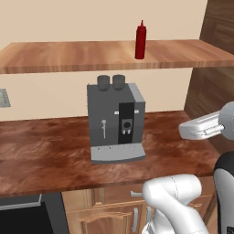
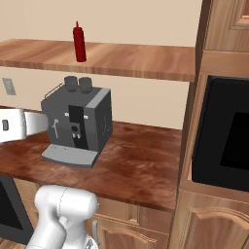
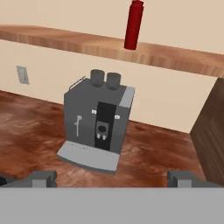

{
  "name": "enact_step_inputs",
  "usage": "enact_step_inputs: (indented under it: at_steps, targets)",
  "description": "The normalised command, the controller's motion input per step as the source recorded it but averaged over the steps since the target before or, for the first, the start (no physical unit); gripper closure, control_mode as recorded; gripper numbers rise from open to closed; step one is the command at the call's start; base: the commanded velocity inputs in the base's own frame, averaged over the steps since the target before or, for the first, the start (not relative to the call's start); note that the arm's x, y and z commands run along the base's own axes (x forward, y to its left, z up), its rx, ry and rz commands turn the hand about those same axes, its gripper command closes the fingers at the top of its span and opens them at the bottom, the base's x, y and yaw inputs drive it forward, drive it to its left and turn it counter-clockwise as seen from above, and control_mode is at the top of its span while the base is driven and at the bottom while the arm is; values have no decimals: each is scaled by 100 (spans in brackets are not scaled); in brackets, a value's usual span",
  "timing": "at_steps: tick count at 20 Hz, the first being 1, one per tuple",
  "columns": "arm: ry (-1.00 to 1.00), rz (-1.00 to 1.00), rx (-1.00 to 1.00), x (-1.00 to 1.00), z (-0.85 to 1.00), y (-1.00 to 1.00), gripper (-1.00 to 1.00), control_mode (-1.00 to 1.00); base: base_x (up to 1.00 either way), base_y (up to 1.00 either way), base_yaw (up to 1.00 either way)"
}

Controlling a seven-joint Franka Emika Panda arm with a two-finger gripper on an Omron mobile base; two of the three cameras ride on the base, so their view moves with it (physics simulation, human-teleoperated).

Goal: Take 2 condiments from the cabinet and move them on the counter near the stove.Make sure the condiments are lined up with each other, next to each other.

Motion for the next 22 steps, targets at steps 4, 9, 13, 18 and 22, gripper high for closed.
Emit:
enact_step_inputs:
  at_steps: [4,9,13,18,22]
  targets:
    - [-4,0,0,-8,34,0,-100,-100,0,0,0]
    - [0,-2,0,0,34,0,-100,-100,0,0,0]
    - [0,-8,0,0,33,0,-100,-100,0,0,0]
    - [0,-6,0,1,21,0,-100,-100,0,0,0]
    - [0,-8,0,14,11,1,-100,-100,0,0,0]
